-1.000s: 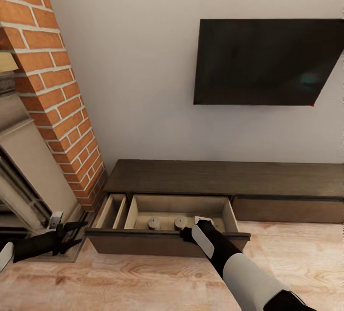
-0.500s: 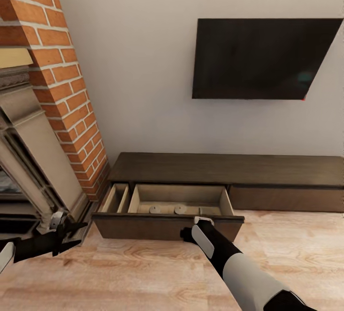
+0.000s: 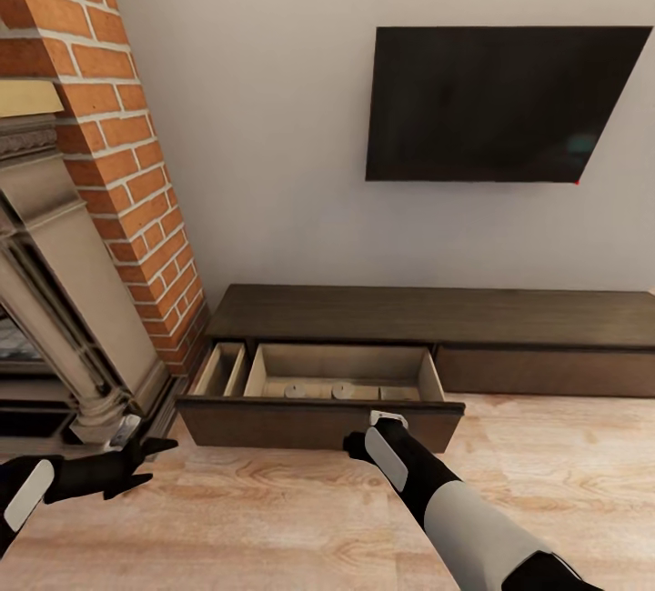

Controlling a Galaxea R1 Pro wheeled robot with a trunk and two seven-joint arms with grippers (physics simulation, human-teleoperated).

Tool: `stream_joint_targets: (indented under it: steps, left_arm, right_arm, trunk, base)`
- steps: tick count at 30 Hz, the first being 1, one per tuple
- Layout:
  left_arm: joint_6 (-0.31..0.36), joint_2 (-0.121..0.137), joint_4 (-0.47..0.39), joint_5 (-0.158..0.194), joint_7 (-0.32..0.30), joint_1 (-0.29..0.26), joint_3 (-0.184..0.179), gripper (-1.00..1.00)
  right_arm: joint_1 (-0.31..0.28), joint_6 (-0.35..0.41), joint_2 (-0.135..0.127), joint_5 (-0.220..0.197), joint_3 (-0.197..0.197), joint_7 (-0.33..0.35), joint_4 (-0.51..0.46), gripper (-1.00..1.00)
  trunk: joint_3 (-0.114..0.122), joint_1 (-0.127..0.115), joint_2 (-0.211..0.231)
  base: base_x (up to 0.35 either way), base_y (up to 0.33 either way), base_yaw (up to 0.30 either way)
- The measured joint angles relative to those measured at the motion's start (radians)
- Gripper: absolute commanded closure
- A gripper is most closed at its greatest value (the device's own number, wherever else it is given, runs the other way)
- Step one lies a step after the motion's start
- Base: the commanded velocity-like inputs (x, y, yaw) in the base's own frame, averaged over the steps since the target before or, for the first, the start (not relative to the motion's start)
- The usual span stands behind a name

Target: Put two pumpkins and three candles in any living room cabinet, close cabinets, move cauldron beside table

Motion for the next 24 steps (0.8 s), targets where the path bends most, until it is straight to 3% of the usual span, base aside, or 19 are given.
stream_joint_targets:
  steps: [6, 8, 14, 15, 18, 21, 24]
  left_arm:
    - [-0.039, -0.014, 0.000, -0.003, 0.019, -0.001, 0.000, -1.00]
    - [-0.082, -0.035, 0.000, -0.005, 0.050, -0.001, -0.002, -1.00]
    - [-0.186, -0.133, -0.004, -0.005, 0.362, -0.003, -0.006, -1.00]
    - [-0.199, -0.142, -0.004, -0.005, 0.389, -0.003, -0.006, -1.00]
    - [-0.306, -0.202, -0.005, -0.006, 0.563, -0.003, -0.010, -1.00]
    - [-0.379, -0.239, -0.004, -0.006, 0.675, -0.003, -0.019, -1.00]
    - [-0.450, -0.273, -0.003, -0.006, 0.776, -0.003, -0.090, -1.00]
  right_arm:
    - [0.000, 0.000, 0.000, 0.002, 0.002, 0.001, 0.000, -1.00]
    - [0.000, 0.000, 0.000, 0.004, 0.004, 0.001, 0.002, -1.00]
    - [0.000, 0.000, 0.000, 0.014, 0.009, 0.001, 0.007, -1.00]
    - [0.000, 0.000, 0.000, 0.014, 0.010, 0.001, 0.007, -1.00]
    - [0.001, -0.006, 0.000, 0.015, 0.011, 0.002, 0.008, -1.00]
    - [0.001, -0.018, 0.000, 0.016, 0.014, 0.002, 0.008, -1.00]
    - [0.002, -0.041, 0.000, 0.019, 0.015, 0.002, 0.010, -1.00]
  trunk:
    - [-0.019, 0.023, -0.042]
    - [-0.025, 0.031, -0.056]
    - [-0.044, 0.054, -0.098]
    - [-0.047, 0.058, -0.105]
    - [-0.056, 0.069, -0.126]
    - [-0.066, 0.081, -0.147]
    - [-0.075, 0.092, -0.168]
  base:
    - [0.000, 0.000, 0.000]
    - [0.000, 0.000, 0.000]
    - [0.000, 0.000, 0.000]
    - [0.000, 0.000, 0.000]
    - [0.000, 0.000, 0.000]
    - [0.000, 0.000, 0.000]
    - [0.000, 0.000, 0.000]
